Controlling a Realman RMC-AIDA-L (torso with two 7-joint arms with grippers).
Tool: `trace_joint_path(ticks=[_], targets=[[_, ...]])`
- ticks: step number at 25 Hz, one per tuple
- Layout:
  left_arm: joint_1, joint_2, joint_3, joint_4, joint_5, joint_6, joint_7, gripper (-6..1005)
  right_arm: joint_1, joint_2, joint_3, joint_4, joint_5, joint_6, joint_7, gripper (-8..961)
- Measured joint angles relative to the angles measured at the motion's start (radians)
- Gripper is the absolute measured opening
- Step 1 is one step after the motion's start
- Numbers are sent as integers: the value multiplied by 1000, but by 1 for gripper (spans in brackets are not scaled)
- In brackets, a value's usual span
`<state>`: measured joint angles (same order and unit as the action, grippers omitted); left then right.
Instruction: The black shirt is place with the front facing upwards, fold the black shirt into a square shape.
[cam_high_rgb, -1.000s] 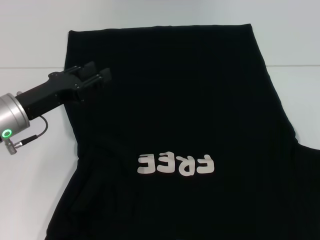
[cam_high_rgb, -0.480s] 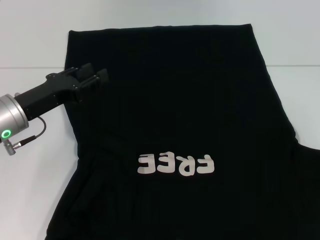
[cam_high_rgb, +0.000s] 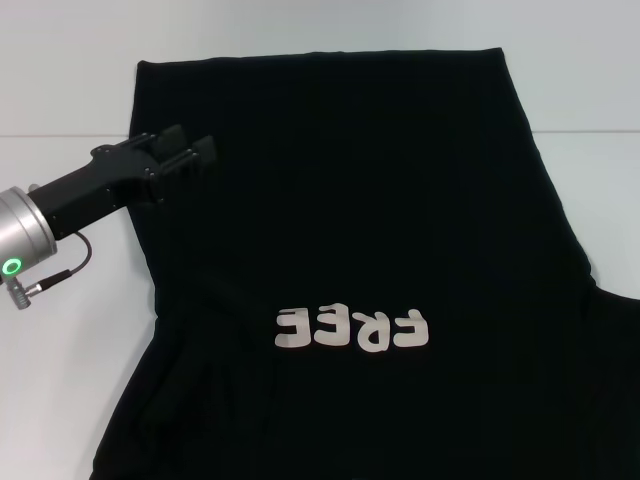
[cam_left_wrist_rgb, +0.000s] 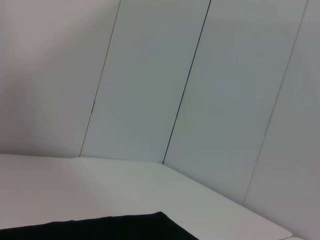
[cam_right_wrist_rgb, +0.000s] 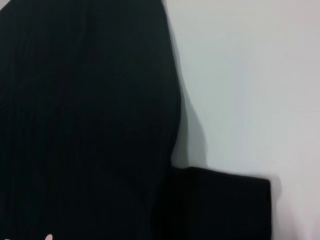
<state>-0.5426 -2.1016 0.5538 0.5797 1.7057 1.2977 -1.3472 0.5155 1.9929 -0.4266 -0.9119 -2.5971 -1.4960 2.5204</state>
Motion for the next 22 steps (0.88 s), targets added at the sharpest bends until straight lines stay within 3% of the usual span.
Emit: trace_joint_path(ticks=[19,22], targets=[[0,0,0,2,0,-13,2,532,8,-5,-13,42,-7,21,-2,816],[1,0,0,2,0,-13,0,532,6,-8,-11,42,-3,23,-2,719]])
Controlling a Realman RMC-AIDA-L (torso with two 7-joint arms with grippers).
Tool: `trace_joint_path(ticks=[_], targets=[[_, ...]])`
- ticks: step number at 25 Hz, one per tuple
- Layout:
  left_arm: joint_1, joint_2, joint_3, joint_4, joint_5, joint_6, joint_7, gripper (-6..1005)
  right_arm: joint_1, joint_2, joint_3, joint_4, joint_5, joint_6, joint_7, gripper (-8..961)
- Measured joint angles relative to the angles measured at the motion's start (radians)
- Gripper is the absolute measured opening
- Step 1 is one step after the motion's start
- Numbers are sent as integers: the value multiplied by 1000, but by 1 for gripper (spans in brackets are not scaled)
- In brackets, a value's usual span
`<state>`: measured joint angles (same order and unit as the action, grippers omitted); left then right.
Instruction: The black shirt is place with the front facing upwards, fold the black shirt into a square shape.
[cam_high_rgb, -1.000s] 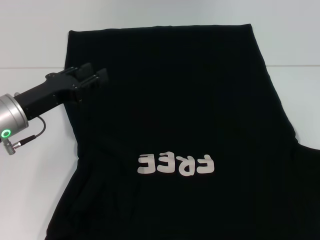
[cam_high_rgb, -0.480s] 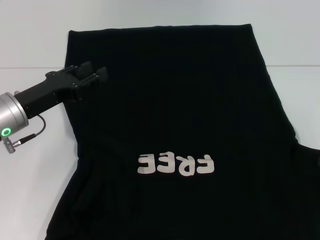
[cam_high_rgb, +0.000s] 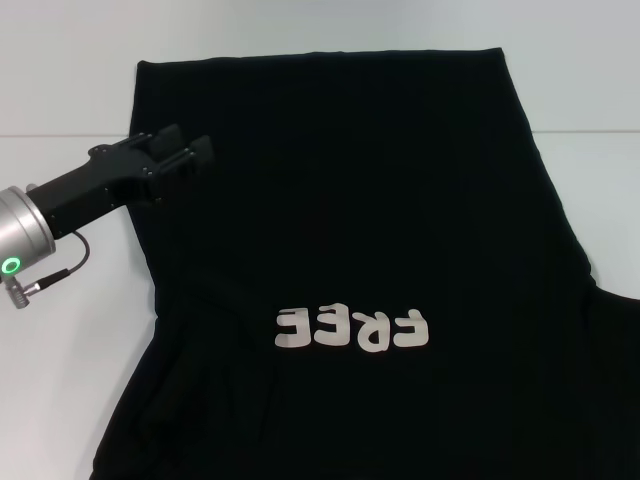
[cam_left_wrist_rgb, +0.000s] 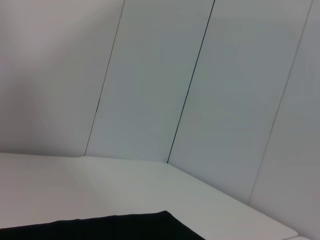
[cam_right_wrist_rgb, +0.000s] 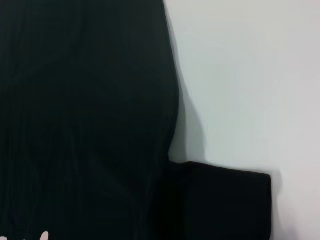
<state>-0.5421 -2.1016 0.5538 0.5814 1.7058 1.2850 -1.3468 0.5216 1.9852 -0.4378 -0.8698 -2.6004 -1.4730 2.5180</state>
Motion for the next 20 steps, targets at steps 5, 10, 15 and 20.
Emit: trace_joint_path(ticks=[5,10,15,20], targets=[[1,0,-11,0,0,0,1,532,1,-2,3,0,3,0,-2,563],[1,0,-12,-1,0,0,1,531,3,-2,5,0,3,0,-2,412],[-2,0,-17,0,0,0,2,531,4,-2,4,0,6,0,1,195],[-4,0,-23,0,0,0,2,531,3,-3,6,16,7,1,-3,40]])
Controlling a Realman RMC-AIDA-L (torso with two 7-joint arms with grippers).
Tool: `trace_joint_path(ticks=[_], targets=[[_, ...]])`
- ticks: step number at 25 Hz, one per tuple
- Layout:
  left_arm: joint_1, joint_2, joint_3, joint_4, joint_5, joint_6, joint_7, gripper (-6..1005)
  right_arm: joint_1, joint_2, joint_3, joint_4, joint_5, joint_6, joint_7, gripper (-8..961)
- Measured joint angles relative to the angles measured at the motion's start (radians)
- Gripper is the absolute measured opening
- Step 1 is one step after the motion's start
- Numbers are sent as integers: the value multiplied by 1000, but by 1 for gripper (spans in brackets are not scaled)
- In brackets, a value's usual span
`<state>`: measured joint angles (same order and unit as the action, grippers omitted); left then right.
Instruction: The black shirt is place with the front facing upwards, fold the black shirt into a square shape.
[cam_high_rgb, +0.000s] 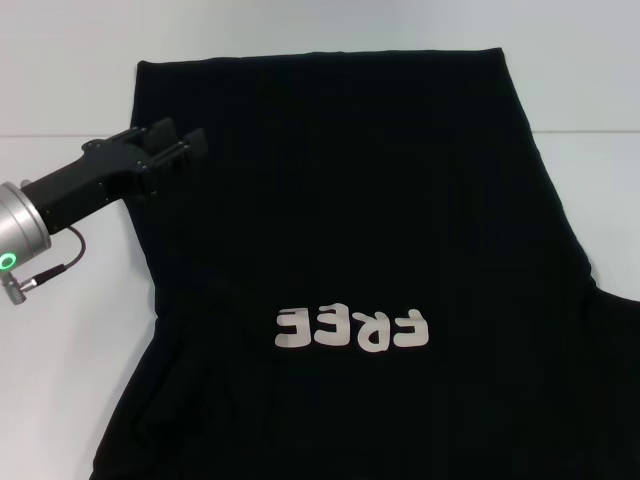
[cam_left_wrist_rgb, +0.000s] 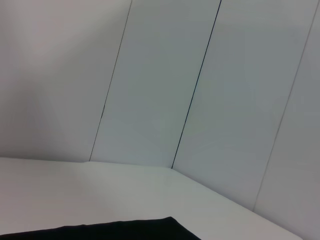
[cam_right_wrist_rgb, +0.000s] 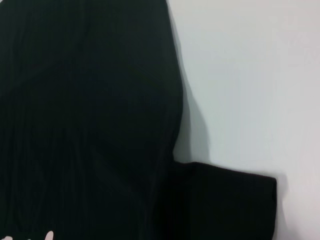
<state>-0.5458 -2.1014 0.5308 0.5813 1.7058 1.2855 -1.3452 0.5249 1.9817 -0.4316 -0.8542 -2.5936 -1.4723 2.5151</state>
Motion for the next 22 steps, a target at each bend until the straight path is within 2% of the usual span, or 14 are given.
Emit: trace_joint_path(ticks=[1,9,13,18,22], targets=[[0,0,0,0,0,0,0,531,0,-2,0,5,0,0,-1,9],[-3,0,0,0,0,-3,1,531,-25,-16,22,10,38,-10,-14,10],[-4,0,-2,0,0,-8,1,531,-76,-46,64,6,119,-62,-37,13],[-5,0,-2,0,-8,-10,1,530,-152,-92,133,-1,248,-166,-67,29],[-6,0,-2,2,-10,-11,1,530,-174,-108,167,4,359,-247,-85,41]])
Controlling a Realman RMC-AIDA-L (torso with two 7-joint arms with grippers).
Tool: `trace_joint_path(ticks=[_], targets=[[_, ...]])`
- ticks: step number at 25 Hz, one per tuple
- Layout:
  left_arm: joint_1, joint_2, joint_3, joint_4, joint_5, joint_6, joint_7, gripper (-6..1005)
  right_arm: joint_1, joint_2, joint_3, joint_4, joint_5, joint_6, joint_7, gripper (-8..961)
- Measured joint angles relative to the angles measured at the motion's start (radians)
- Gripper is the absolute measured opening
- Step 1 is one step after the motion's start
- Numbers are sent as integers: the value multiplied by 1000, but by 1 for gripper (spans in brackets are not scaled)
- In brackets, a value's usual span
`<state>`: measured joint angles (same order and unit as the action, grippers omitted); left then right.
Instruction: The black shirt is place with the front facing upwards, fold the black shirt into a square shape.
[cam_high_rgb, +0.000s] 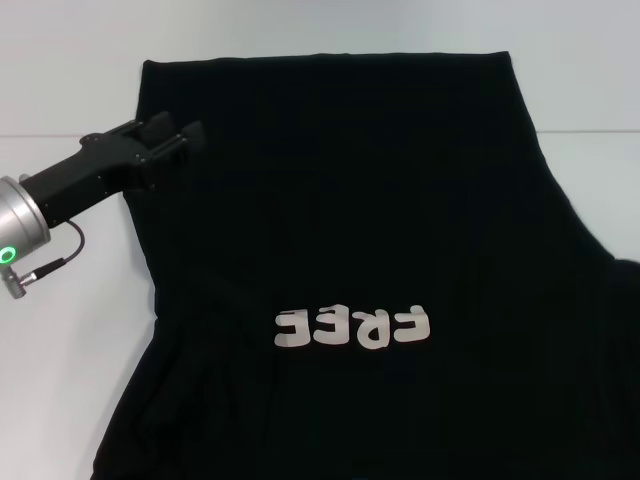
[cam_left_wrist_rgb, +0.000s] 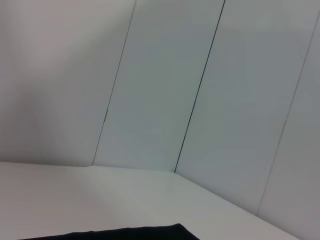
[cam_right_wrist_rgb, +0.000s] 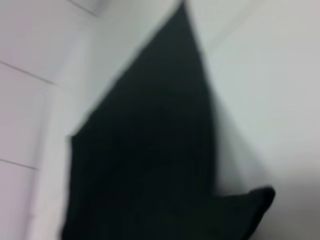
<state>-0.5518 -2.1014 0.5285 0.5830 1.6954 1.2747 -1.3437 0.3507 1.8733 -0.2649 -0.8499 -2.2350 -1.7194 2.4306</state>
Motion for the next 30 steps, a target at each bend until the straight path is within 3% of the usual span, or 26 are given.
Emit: trace_joint_path(ticks=[3,8,20,26,30], targets=[[0,0,1,1,0,0,0,530,26,2,-3,3,54,-62,0,51],[10,0,1,2,-1,0,0,530,146,19,-48,9,46,-102,41,66],[55,-6,-51,-3,-1,7,13,530,390,34,-370,204,-25,112,117,104],[62,-5,-51,-1,0,7,14,530,431,59,-441,251,-58,180,123,122],[61,-4,-52,-1,0,8,14,529,434,89,-464,260,-58,198,113,135]])
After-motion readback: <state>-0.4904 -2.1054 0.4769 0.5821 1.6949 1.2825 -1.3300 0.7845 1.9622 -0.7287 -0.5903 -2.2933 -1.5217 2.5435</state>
